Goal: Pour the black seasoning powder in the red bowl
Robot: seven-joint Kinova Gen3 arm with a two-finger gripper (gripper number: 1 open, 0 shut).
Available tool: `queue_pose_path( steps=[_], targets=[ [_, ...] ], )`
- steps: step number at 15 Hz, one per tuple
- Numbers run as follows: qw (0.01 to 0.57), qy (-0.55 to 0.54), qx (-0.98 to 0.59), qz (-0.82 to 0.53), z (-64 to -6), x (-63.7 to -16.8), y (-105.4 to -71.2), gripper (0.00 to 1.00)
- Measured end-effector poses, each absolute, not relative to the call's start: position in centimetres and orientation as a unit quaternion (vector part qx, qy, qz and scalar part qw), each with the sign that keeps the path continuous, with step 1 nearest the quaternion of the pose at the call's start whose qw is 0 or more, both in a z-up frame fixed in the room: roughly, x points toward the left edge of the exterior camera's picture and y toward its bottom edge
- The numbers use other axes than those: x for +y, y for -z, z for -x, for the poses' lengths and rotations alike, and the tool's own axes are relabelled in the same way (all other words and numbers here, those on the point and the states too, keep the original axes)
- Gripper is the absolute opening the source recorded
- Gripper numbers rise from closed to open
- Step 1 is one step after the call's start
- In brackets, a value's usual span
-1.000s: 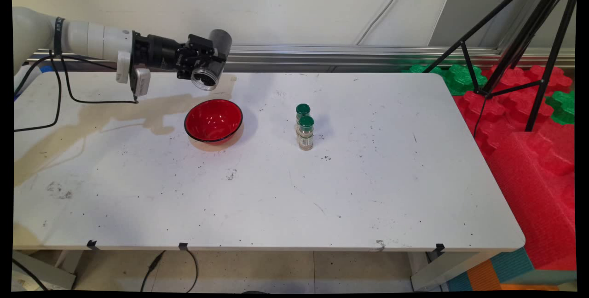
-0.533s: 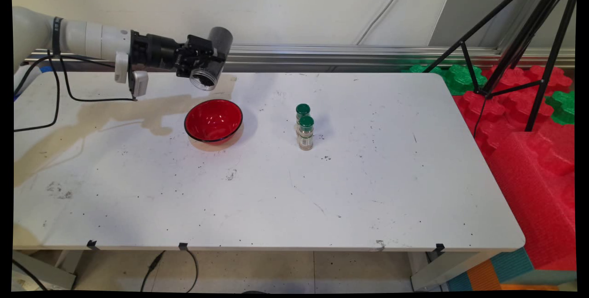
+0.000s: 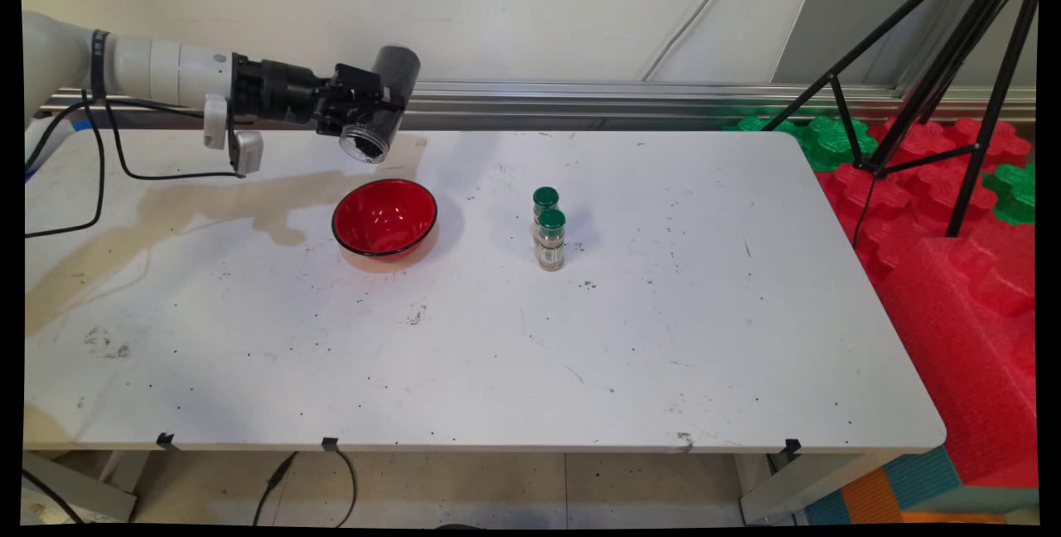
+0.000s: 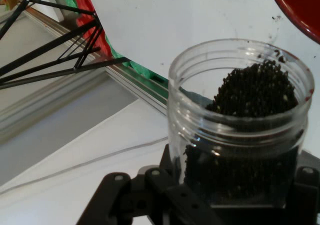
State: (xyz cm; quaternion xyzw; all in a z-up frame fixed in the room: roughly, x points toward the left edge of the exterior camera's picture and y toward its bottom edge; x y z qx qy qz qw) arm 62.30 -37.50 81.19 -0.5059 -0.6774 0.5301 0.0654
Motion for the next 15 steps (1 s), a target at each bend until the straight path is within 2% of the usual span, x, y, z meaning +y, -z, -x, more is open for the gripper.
queue_pose_path(
  steps=[15],
  targets=[
    [0.047, -0.537, -0.651, 0.534, -62.42, -37.12, -81.44, 0.0]
  ],
)
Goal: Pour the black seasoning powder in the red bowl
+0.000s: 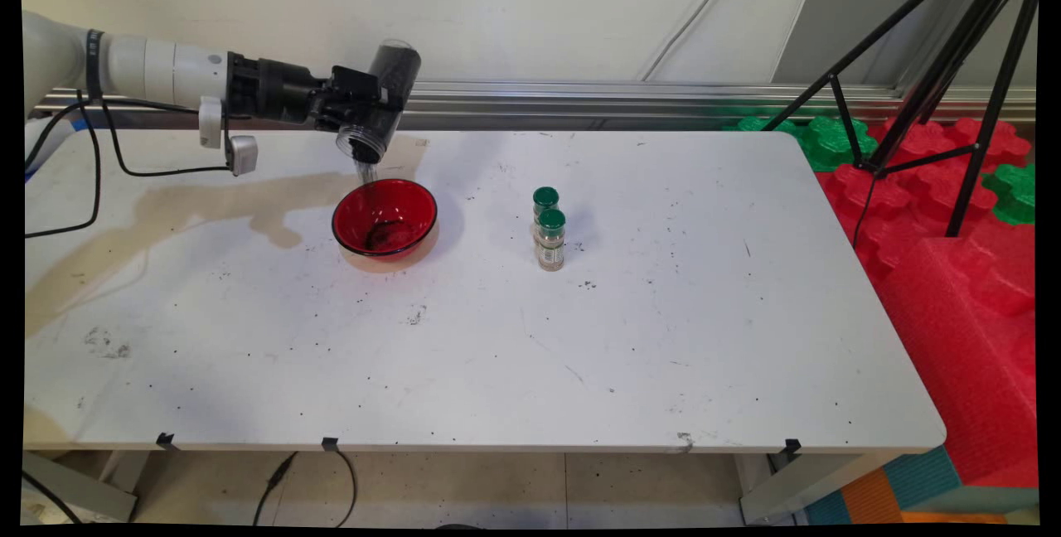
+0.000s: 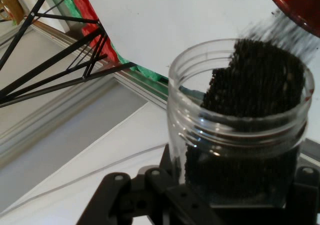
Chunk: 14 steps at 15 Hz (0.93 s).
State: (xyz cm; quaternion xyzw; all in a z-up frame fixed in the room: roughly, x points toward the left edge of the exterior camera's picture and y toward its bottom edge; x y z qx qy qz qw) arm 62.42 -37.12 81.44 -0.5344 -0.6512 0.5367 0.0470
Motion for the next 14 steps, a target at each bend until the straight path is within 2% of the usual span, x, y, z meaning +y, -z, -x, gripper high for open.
queue_pose_path(
  steps=[14],
  targets=[
    [0.04, -0.539, -0.642, 0.544, -62.53, -36.91, -81.55, 0.0]
  ],
)
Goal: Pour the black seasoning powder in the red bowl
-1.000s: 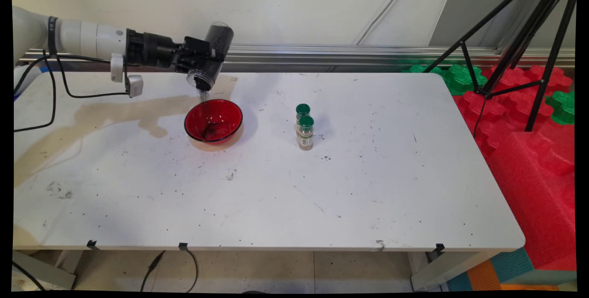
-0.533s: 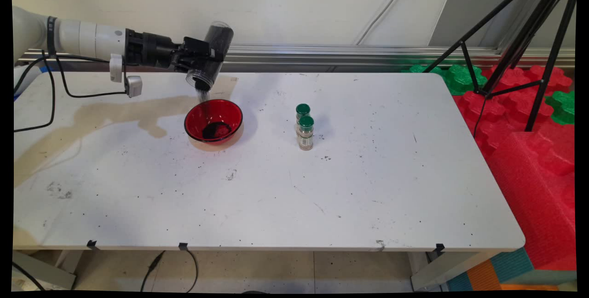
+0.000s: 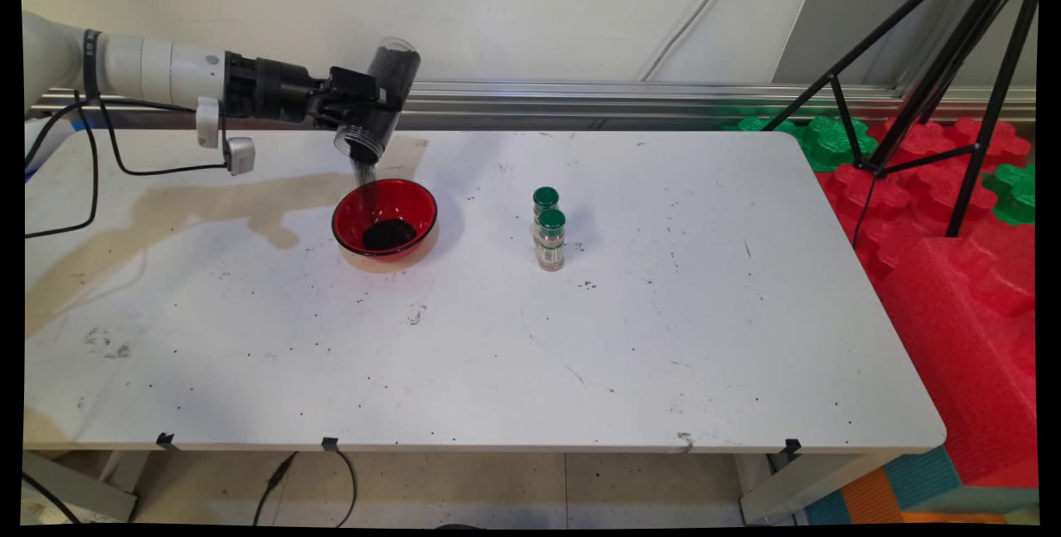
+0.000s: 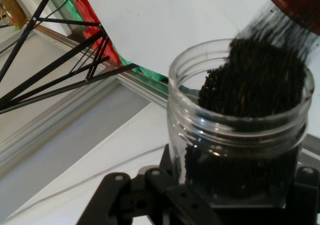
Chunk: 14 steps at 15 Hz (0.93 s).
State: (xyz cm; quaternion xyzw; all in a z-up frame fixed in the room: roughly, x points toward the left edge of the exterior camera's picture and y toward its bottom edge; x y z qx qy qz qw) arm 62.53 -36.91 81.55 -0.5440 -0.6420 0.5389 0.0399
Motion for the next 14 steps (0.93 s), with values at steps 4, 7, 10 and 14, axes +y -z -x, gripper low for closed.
queue_pose_path(
  steps=[4, 7, 10, 14],
  targets=[
    [0.038, -0.539, -0.64, 0.546, -62.58, -36.9, -81.56, 0.0],
    [0.037, -0.539, -0.639, 0.547, -62.61, -36.88, -81.55, 0.0],
    [0.036, -0.539, -0.638, 0.548, -62.65, -36.85, -81.54, 0.0],
    [0.035, -0.539, -0.637, 0.55, -62.68, -36.84, -81.5, 0.0]
  ],
)
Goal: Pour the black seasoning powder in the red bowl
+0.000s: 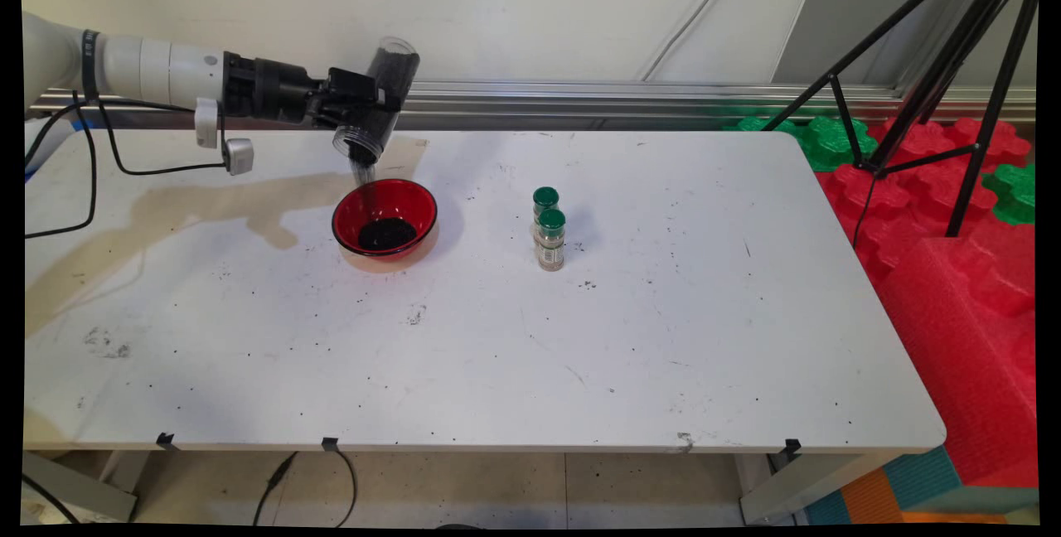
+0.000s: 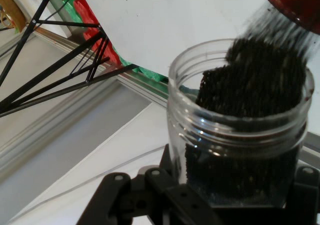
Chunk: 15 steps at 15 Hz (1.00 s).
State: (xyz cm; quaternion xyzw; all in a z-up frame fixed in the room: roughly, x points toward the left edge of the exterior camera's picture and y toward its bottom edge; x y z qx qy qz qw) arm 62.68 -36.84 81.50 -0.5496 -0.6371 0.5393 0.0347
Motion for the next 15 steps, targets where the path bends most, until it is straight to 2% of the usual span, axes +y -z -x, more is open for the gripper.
queue_pose_path(
  steps=[15],
  targets=[
    [0.039, -0.536, -0.645, 0.543, -62.61, -36.77, -81.36, 0.0]
  ],
)
